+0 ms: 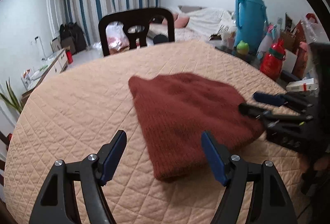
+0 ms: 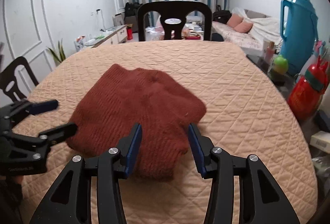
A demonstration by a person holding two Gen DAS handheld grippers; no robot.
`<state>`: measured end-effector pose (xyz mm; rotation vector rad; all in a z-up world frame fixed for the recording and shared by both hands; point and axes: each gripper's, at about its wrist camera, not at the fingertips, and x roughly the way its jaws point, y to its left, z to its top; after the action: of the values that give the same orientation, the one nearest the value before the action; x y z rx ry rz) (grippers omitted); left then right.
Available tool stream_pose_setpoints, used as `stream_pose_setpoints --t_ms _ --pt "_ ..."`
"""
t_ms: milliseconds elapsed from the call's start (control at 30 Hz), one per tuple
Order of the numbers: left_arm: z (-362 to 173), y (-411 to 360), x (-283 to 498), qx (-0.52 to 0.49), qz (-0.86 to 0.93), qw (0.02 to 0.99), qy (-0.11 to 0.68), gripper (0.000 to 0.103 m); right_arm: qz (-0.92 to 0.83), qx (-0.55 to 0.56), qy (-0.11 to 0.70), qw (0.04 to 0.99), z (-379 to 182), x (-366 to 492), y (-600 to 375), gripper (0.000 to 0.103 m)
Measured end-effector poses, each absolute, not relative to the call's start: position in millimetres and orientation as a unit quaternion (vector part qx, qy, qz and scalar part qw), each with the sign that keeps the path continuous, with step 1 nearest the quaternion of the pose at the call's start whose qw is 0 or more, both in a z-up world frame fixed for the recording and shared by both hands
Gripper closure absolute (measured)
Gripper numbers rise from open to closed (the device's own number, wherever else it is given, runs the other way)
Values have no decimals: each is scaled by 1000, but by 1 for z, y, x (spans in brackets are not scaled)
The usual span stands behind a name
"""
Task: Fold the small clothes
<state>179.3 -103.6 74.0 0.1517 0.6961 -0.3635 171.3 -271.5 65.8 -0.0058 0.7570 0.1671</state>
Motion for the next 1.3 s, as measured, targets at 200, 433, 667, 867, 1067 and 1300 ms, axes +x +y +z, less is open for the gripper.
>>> stream_pose_setpoints --t_ms 200,433,667,867,1067,1300 --pt "70 -116 180 95 -188 920 331 25 80 -7 395 915 46 181 -266 55" --pt "55 -119 185 98 -180 913 353 25 82 5 392 916 43 178 -270 52" --pt "44 -115 190 88 -178 906 374 25 87 16 392 916 41 177 -271 51" --pt "41 -112 193 79 -179 902 384 23 93 27 396 913 41 176 -274 51" --pt "47 -110 190 81 -182 907 370 23 102 47 400 910 45 174 -280 51" --pt "57 -104 186 70 -178 916 353 20 104 62 390 913 49 174 -285 51"
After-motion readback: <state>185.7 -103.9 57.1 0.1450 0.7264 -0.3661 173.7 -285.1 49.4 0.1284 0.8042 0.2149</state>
